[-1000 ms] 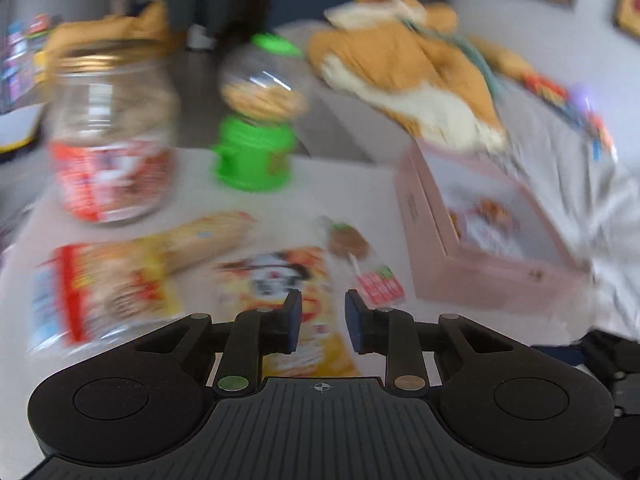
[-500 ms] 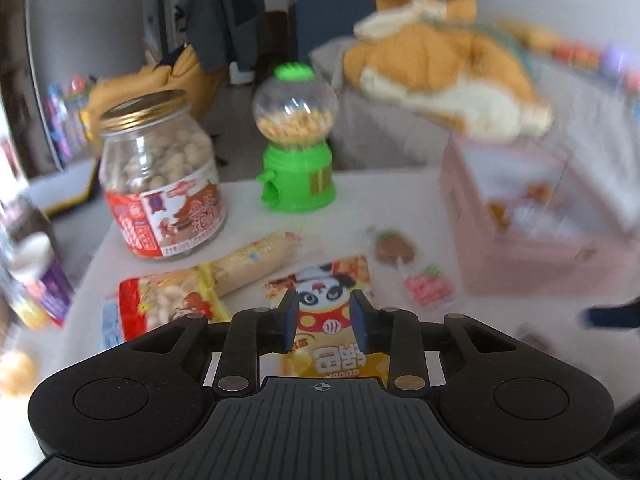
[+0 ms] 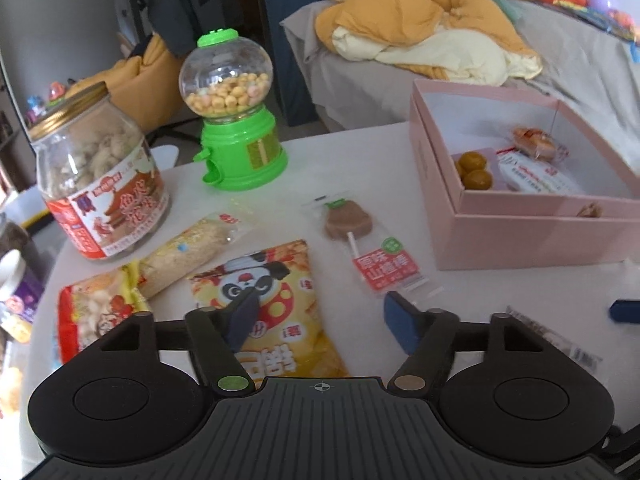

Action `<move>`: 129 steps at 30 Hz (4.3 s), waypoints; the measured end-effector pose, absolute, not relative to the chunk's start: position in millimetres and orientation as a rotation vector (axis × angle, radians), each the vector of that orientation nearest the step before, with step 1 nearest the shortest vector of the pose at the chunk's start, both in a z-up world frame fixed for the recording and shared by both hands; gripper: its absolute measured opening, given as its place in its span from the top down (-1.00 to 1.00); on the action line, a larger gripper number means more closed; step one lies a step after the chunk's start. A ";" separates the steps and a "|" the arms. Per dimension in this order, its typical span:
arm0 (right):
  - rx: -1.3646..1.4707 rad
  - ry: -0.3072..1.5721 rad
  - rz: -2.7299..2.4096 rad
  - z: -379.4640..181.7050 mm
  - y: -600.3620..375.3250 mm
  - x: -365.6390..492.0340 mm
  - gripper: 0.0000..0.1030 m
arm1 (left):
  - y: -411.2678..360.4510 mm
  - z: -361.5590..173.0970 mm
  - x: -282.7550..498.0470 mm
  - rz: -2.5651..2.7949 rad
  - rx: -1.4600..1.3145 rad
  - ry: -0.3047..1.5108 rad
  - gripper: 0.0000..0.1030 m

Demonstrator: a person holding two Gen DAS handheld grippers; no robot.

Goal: Organize snacks
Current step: 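Grasp the panda-print snack bag with the left tool and lift it, then carry the panda bag to the box while the right tool grasps the jerky strip, then open the left tool over the pink box while the right tool drops the jerky strip in, then grasp the red-and-yellow quail-egg bag with the left tool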

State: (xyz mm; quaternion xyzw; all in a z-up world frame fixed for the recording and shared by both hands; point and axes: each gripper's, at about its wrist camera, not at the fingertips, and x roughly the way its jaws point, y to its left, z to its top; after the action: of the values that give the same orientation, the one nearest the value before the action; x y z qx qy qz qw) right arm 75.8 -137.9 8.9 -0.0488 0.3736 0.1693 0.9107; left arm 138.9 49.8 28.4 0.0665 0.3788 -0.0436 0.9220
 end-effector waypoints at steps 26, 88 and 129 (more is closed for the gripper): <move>-0.113 0.765 0.342 7.2 -134.3 74.6 -1.00 | 97.9 18.1 134.0 -0.061 -0.158 0.765 -0.05; -0.110 0.439 0.269 174.0 -209.5 88.9 0.25 | -40.2 150.9 157.7 -0.491 -0.113 0.555 0.28; -0.150 0.773 0.485 42.5 -116.6 95.6 -0.49 | 189.0 37.2 174.2 0.100 -0.191 0.631 0.15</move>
State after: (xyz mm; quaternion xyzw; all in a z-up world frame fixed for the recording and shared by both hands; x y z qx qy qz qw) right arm 95.6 -116.6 42.5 -0.0724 0.3731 0.2338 0.8949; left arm 174.2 189.0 37.2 -0.0939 0.3098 0.0493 0.9449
